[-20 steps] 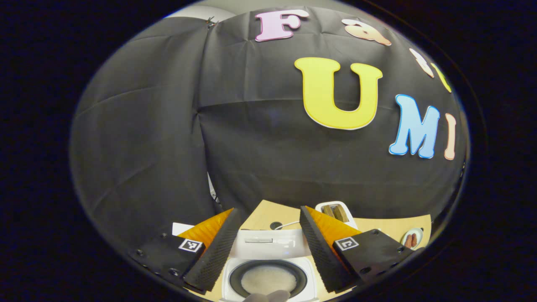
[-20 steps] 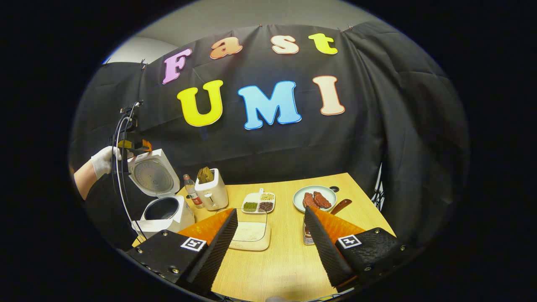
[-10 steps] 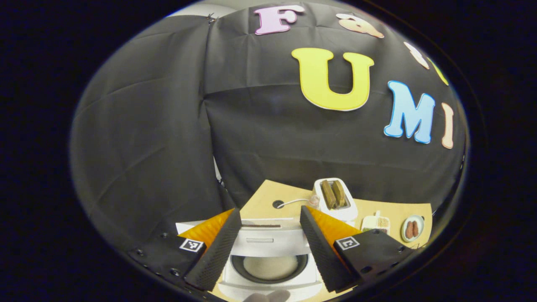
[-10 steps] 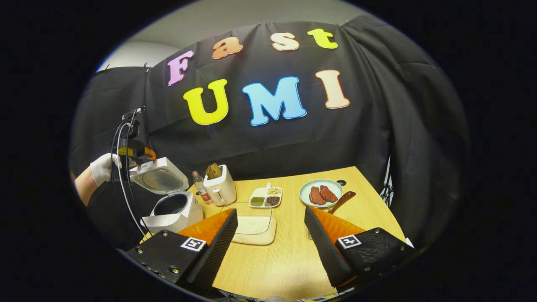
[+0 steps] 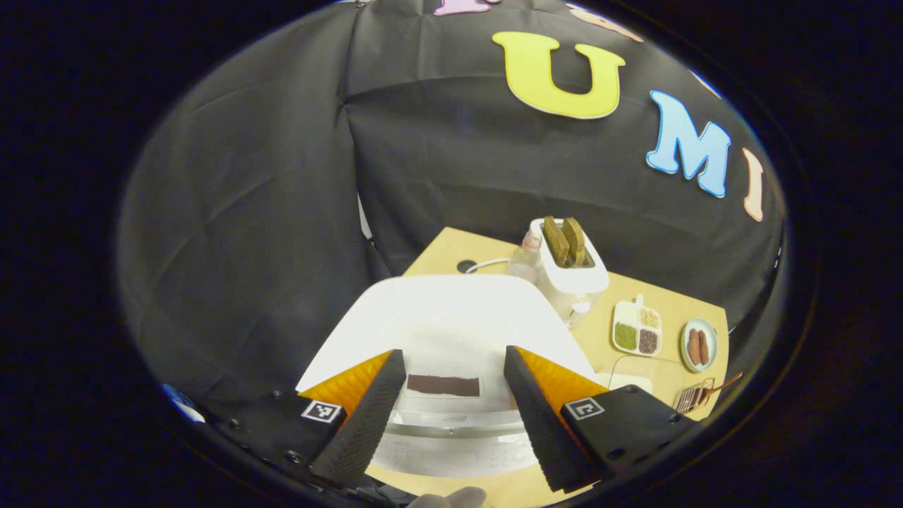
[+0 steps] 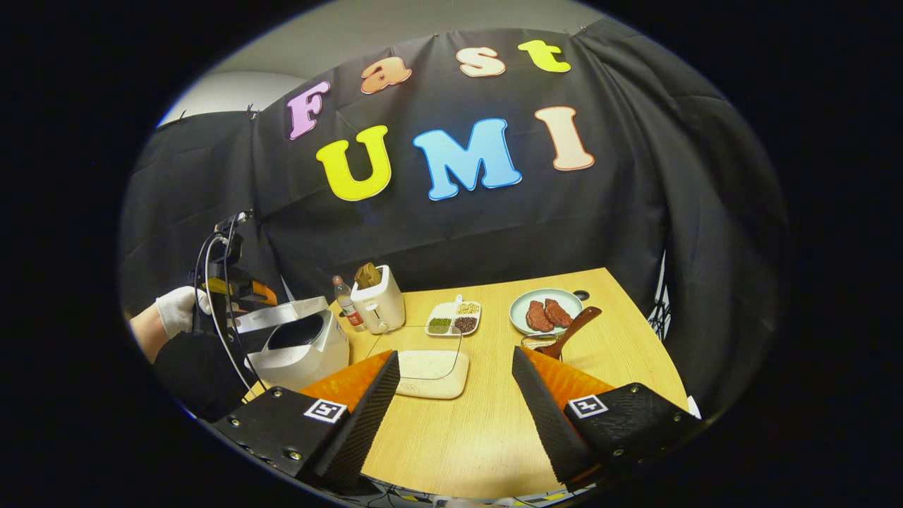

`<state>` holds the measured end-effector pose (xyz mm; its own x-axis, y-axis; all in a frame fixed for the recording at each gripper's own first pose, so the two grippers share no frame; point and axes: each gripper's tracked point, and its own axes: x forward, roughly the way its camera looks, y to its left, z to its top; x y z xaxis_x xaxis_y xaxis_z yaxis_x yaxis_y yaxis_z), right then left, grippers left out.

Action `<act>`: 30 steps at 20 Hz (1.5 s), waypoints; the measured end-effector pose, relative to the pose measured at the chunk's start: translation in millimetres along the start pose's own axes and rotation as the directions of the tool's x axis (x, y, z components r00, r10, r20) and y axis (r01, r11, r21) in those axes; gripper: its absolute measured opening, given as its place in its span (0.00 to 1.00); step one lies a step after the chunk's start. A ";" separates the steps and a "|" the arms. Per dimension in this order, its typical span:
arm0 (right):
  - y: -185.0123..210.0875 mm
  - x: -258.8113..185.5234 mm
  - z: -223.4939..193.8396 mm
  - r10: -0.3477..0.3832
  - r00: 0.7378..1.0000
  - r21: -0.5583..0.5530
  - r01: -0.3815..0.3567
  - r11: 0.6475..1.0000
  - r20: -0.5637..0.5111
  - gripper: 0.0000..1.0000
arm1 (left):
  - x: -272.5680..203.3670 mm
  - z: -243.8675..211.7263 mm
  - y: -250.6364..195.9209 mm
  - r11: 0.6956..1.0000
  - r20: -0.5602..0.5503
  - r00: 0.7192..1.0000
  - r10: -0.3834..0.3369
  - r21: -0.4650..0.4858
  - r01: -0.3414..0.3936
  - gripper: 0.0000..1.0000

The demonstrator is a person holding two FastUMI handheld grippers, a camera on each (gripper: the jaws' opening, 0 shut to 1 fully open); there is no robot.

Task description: Close the left gripper, press the button to open the rice cooker; take a wooden spoon from the chopstick holder with the right hand, scoop a spoonful of rice and pour it into the rice cooker, then put the wooden spoon back into the chopstick holder.

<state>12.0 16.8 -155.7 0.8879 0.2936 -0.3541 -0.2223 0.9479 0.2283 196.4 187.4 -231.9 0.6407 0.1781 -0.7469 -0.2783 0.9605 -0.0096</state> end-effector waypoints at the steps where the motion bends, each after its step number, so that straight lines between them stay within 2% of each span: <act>1: 0.1 -0.6 0.3 0.005 1.000 0.007 -0.005 1.000 -0.002 0.98 | 4.8 -9.8 -0.3 1.000 -0.022 1.000 -0.001 -0.004 0.001 1.00; 3: -2.4 -2.2 -0.6 0.004 1.000 0.009 -0.004 1.000 -0.002 0.98 | 13.0 -25.4 0.0 1.000 -0.054 0.999 0.001 0.001 -0.001 0.98; 5: -9.0 -3.1 -0.9 -0.019 1.000 -0.018 0.019 1.000 0.003 0.98 | 17.4 -32.6 0.1 1.000 -0.066 0.998 0.000 -0.001 0.000 1.00; 9: -4.3 -2.9 -2.6 -0.004 1.000 -0.010 0.004 1.000 -0.007 0.98 | 26.9 -58.7 1.5 1.000 -0.142 0.990 -0.005 -0.001 0.005 1.00; 10: -3.9 -2.5 -1.9 -0.002 1.000 -0.008 0.002 1.000 -0.005 0.98 | 29.3 -68.4 0.6 1.000 -0.162 0.987 -0.007 -0.001 0.007 0.97; 12: -2.3 -1.8 -3.3 0.002 1.000 -0.004 -0.002 1.000 -0.010 0.98 | 33.6 -68.5 -1.4 1.000 -0.160 0.987 -0.007 0.011 0.009 1.00; 14: -2.0 -0.6 -5.0 0.007 1.000 0.008 -0.007 1.000 -0.014 0.98 | 34.0 -70.9 -5.2 1.000 -0.162 0.987 -0.015 0.020 0.018 0.98; 17: 0.8 2.4 -8.1 0.012 1.000 0.026 -0.012 1.000 -0.022 0.98 | 39.0 -68.5 -8.4 0.999 -0.136 0.990 -0.024 0.028 0.028 0.99; 18: 1.2 3.4 -9.6 0.013 1.000 0.026 -0.013 1.000 -0.027 0.98 | 41.0 -68.2 -9.7 0.999 -0.138 0.990 -0.022 0.029 0.026 0.96; 19: 2.2 3.7 -9.3 0.017 0.999 0.027 -0.016 1.000 -0.028 0.98 | 39.4 -68.2 -9.6 0.999 -0.136 0.991 -0.022 0.037 0.027 1.00; 20: 2.7 4.1 -9.8 0.017 0.999 0.029 -0.016 0.999 -0.028 0.98 | 40.1 -67.2 -9.8 0.998 -0.139 0.990 -0.026 0.048 0.033 0.96; 22: 3.8 4.8 -9.0 0.019 0.999 0.034 -0.018 0.999 -0.027 0.98 | 40.3 -65.6 -11.5 0.997 -0.129 0.991 -0.041 0.056 0.048 0.97; 26: 0.4 2.9 -2.9 0.000 1.000 0.028 0.000 1.000 -0.017 0.98 | 35.5 -65.7 -8.5 0.999 -0.113 0.993 -0.042 0.015 0.044 0.99; 28: -1.8 2.9 1.4 -0.013 1.000 0.015 0.013 1.000 -0.008 0.98 | 25.1 -47.7 -16.8 0.997 -0.043 0.996 -0.073 0.001 0.073 0.99; 30: -2.4 2.6 10.5 -0.019 1.000 0.007 0.019 1.000 0.015 0.98 | 3.8 -16.3 -19.5 0.997 0.077 0.994 -0.073 0.009 0.072 0.97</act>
<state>19.1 14.0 -147.6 0.8978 0.2733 -0.3452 -0.2022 0.9524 0.2281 192.6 165.9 -245.4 0.7122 0.1235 -0.6911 -0.2245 0.9728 -0.0576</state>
